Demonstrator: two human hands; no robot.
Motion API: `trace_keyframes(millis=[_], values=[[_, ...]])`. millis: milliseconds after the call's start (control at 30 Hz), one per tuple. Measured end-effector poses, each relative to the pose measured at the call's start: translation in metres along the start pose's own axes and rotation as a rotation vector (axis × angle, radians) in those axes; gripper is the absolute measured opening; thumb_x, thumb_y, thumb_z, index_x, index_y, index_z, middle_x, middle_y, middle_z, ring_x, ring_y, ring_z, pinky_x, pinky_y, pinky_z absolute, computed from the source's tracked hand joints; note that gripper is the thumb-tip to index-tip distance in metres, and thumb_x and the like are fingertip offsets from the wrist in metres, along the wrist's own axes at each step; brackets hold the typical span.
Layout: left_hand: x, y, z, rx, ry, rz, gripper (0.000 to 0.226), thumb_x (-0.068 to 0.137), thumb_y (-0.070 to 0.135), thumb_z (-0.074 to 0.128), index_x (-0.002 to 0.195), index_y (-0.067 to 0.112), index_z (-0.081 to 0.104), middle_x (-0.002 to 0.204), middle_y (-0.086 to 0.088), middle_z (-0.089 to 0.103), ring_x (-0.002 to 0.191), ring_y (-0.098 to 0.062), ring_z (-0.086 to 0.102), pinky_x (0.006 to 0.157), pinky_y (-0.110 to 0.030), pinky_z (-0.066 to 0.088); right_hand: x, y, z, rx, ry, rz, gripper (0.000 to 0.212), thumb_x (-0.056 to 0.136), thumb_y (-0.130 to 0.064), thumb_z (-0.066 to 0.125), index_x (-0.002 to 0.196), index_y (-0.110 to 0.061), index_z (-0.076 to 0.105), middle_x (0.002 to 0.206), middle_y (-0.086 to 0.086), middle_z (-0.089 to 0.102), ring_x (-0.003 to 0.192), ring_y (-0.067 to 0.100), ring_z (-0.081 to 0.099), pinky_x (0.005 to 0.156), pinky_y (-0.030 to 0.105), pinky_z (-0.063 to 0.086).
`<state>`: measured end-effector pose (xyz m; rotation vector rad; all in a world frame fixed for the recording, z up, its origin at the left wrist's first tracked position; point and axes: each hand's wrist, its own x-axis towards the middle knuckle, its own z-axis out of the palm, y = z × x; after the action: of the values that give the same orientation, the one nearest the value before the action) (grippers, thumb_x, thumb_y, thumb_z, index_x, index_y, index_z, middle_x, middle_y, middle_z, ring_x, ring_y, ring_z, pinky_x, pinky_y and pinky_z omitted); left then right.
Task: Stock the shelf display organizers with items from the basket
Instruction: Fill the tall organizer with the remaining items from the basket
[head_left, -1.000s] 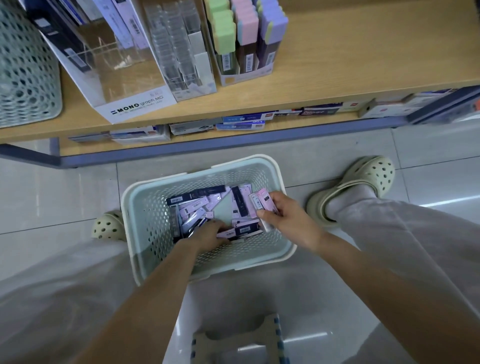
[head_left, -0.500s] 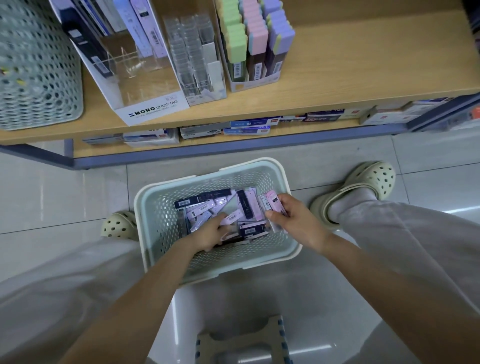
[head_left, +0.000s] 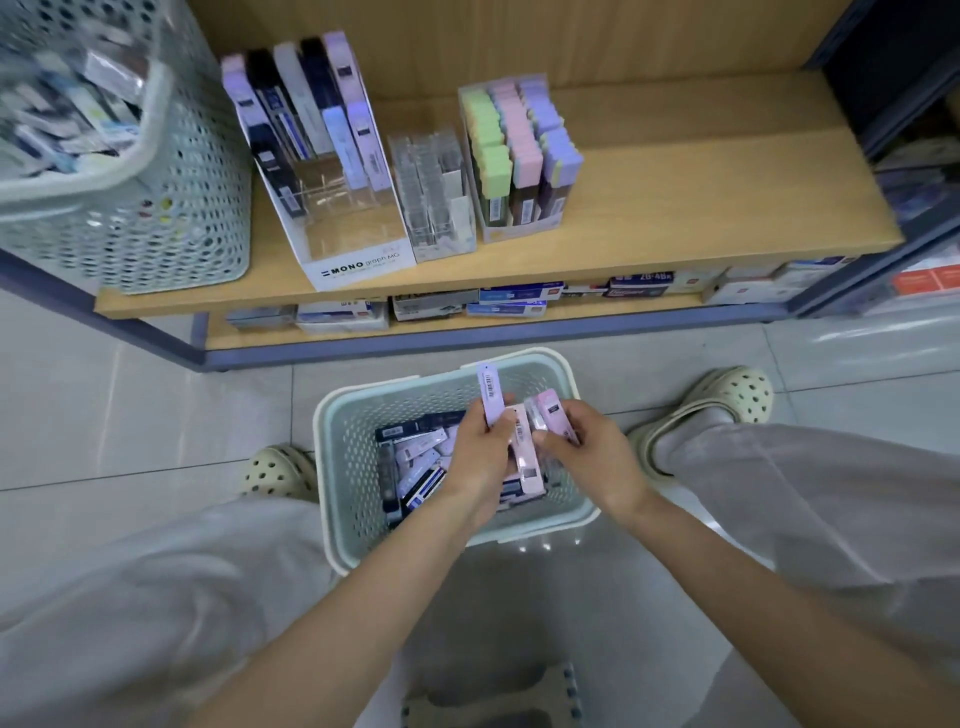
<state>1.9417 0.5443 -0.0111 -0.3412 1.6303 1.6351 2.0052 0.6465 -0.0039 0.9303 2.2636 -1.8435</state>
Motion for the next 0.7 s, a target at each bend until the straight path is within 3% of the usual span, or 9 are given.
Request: trace_keyframes(millis=[67, 167, 267, 367, 467, 533, 567, 633, 700], values=[[-0.009, 0.008, -0.001, -0.038, 0.006, -0.006, 0.014, 0.101, 0.007, 0.036, 0.106, 0.010, 0.049, 0.089, -0.004, 0.062, 0.074, -0.015, 0.060, 0.076, -0.043, 0.053, -0.003, -0.005, -0.001, -0.028, -0.030, -0.017, 0.017, 0.086, -0.008, 0.065, 0.092, -0.024, 0.061, 0.075, -0.006, 0.063, 0.064, 0.006, 0.056, 0.069, 0.027, 0.051], [-0.021, 0.016, -0.005, -0.044, -0.004, -0.004, 0.012, 0.101, 0.011, 0.037, 0.104, 0.012, 0.049, 0.087, -0.003, 0.062, 0.072, -0.014, 0.059, 0.077, -0.041, 0.052, -0.010, -0.014, -0.001, -0.053, -0.089, -0.067, 0.022, 0.085, -0.008, 0.067, 0.095, -0.027, 0.065, 0.063, -0.017, 0.060, 0.056, -0.003, 0.051, 0.063, 0.019, 0.048], [-0.034, 0.023, -0.009, -0.060, -0.002, 0.026, 0.012, 0.102, 0.015, 0.038, 0.101, 0.013, 0.050, 0.083, -0.005, 0.061, 0.069, -0.017, 0.059, 0.065, -0.034, 0.051, -0.021, -0.024, 0.001, -0.027, -0.153, -0.097, 0.023, 0.083, -0.010, 0.069, 0.099, -0.026, 0.069, 0.053, -0.023, 0.059, 0.052, -0.005, 0.050, 0.059, 0.012, 0.046], [-0.045, 0.030, -0.015, -0.083, -0.006, 0.039, 0.014, 0.100, 0.017, 0.042, 0.097, 0.012, 0.054, 0.088, -0.011, 0.063, 0.073, -0.022, 0.061, 0.063, -0.033, 0.052, -0.029, -0.038, 0.000, -0.007, -0.191, -0.131, 0.028, 0.080, -0.010, 0.071, 0.096, -0.034, 0.069, 0.066, -0.026, 0.065, 0.067, -0.006, 0.057, 0.066, 0.009, 0.046], [-0.055, 0.040, -0.022, -0.141, 0.004, 0.049, 0.015, 0.098, 0.021, 0.048, 0.099, 0.009, 0.057, 0.095, -0.016, 0.064, 0.080, -0.028, 0.061, 0.067, -0.036, 0.052, -0.033, -0.050, 0.001, -0.041, -0.239, -0.192, 0.037, 0.085, -0.011, 0.066, 0.098, -0.046, 0.065, 0.094, -0.005, 0.072, 0.084, 0.009, 0.062, 0.079, 0.020, 0.049], [-0.062, 0.051, -0.024, -0.174, -0.006, 0.084, 0.016, 0.096, 0.022, 0.051, 0.099, 0.007, 0.055, 0.096, -0.019, 0.063, 0.083, -0.030, 0.060, 0.076, -0.042, 0.051, -0.033, -0.061, 0.002, -0.120, -0.234, -0.256, 0.040, 0.088, -0.017, 0.063, 0.103, -0.054, 0.060, 0.100, 0.015, 0.067, 0.080, 0.023, 0.061, 0.079, 0.031, 0.050], [-0.066, 0.057, -0.025, -0.182, -0.006, 0.105, 0.017, 0.095, 0.022, 0.052, 0.102, 0.006, 0.055, 0.096, -0.019, 0.062, 0.084, -0.030, 0.059, 0.080, -0.045, 0.050, -0.033, -0.066, 0.003, -0.134, -0.235, -0.281, 0.042, 0.088, -0.018, 0.062, 0.105, -0.056, 0.058, 0.100, 0.017, 0.066, 0.078, 0.024, 0.060, 0.079, 0.034, 0.051], [-0.072, 0.068, -0.028, -0.199, -0.004, 0.143, 0.019, 0.094, 0.021, 0.055, 0.105, 0.006, 0.055, 0.096, -0.019, 0.063, 0.083, -0.029, 0.060, 0.084, -0.049, 0.051, -0.034, -0.079, 0.004, -0.083, -0.235, -0.314, 0.043, 0.088, -0.011, 0.063, 0.103, -0.051, 0.058, 0.090, -0.001, 0.070, 0.075, 0.013, 0.059, 0.078, 0.035, 0.052], [-0.077, 0.081, -0.034, -0.228, -0.005, 0.170, 0.012, 0.092, 0.019, 0.057, 0.100, 0.009, 0.055, 0.088, -0.014, 0.065, 0.073, -0.025, 0.064, 0.070, -0.040, 0.055, -0.033, -0.091, 0.007, 0.006, -0.182, -0.305, 0.041, 0.083, -0.006, 0.068, 0.097, -0.044, 0.061, 0.073, -0.020, 0.067, 0.076, 0.012, 0.061, 0.079, 0.038, 0.056]])
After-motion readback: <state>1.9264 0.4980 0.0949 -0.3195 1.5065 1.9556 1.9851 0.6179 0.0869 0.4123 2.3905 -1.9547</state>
